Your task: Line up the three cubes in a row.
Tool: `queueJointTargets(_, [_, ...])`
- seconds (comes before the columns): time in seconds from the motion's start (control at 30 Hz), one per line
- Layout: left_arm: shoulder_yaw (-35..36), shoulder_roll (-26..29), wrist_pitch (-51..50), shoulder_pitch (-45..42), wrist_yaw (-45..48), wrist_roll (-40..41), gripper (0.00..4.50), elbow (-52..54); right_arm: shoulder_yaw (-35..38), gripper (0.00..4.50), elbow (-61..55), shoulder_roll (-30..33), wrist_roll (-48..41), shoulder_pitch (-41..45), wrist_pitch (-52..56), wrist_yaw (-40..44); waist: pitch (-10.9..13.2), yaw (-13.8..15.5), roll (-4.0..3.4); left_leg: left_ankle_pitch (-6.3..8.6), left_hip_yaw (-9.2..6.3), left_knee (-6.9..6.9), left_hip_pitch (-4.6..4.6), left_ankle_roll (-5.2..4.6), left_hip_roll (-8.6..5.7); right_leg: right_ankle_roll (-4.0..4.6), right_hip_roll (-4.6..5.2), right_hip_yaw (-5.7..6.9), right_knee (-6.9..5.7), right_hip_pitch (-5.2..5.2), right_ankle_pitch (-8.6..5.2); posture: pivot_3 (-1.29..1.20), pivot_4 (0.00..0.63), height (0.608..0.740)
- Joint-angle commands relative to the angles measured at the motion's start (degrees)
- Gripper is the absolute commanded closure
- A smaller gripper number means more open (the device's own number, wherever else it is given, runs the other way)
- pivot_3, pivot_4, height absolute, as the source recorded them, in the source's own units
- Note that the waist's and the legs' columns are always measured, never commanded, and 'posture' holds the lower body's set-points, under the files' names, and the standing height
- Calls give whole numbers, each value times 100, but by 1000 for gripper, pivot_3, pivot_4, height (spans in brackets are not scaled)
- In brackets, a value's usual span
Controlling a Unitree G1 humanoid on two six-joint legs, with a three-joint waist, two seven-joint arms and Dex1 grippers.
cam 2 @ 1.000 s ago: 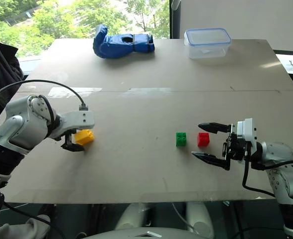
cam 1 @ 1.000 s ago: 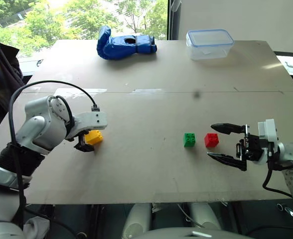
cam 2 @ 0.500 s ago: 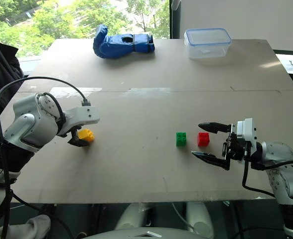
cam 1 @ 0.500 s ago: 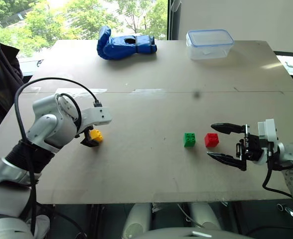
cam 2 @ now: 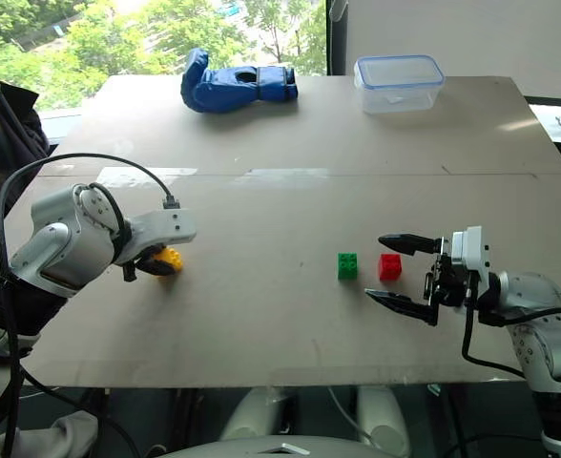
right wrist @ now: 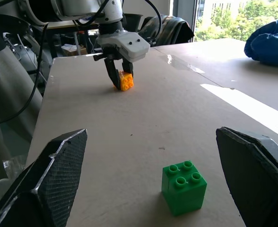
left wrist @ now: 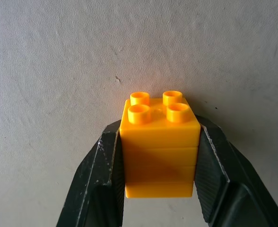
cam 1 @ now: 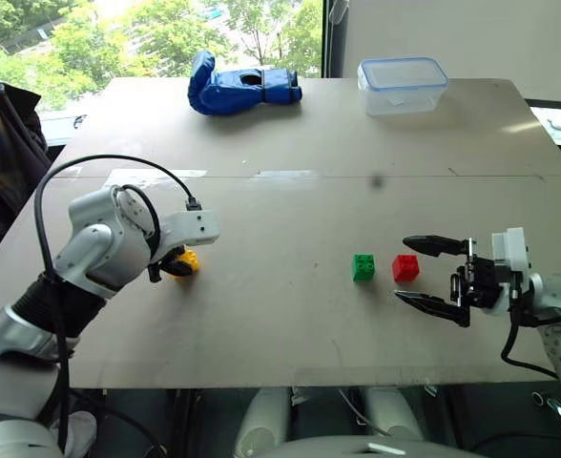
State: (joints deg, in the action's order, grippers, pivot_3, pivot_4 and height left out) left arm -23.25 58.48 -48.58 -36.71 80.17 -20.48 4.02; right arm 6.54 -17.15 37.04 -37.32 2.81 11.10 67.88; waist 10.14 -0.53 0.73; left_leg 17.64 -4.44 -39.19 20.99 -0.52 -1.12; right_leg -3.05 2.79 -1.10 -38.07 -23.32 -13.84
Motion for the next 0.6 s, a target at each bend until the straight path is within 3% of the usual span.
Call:
queueJointTargets(0.03, [623,-476,505,-21,-468,601,3181,184,40,0,-229,15,-72,42,17,-44,0,26,0,0,-2,-4,3,0,1,0,2,3,0,0,0,0,150,740])
queueJointTargets(0.17, [1550,-1562,1030,-9,-957,1688,3181,137,95,0,-163,72,-111,117,62,-16,2,48,3,-1,-8,-19,16,1,0,-2,13,10,9,1,2,0,150,740])
queueJointTargets(0.27, [2056,-2492,2477,282,-1179,2542,3181,-364,173,0,-67,63,-151,191,85,-35,0,-17,3,-14,-2,-13,30,25,1,-1,14,7,7,-22,2,0,150,740])
queueJointTargets(0.4, [2474,-3686,3640,601,-1301,3516,3181,-781,249,0,-27,74,-139,162,77,-52,-5,-23,-5,-15,2,-14,33,26,-1,-1,21,5,7,-24,3,0,150,740])
queueJointTargets(0.5, [2391,-4111,4247,739,-1315,3674,3181,-1078,286,0,-64,63,-144,92,85,-99,-2,-2,0,-15,0,-17,35,26,-4,-2,23,7,8,-24,4,0,150,740])
queueJointTargets(0.6, [2088,-4131,4817,739,-955,3597,3181,-1477,311,0,-100,48,-160,12,89,-143,-4,-3,-1,-15,0,-16,34,26,-9,-2,21,7,6,-23,4,0,150,740])
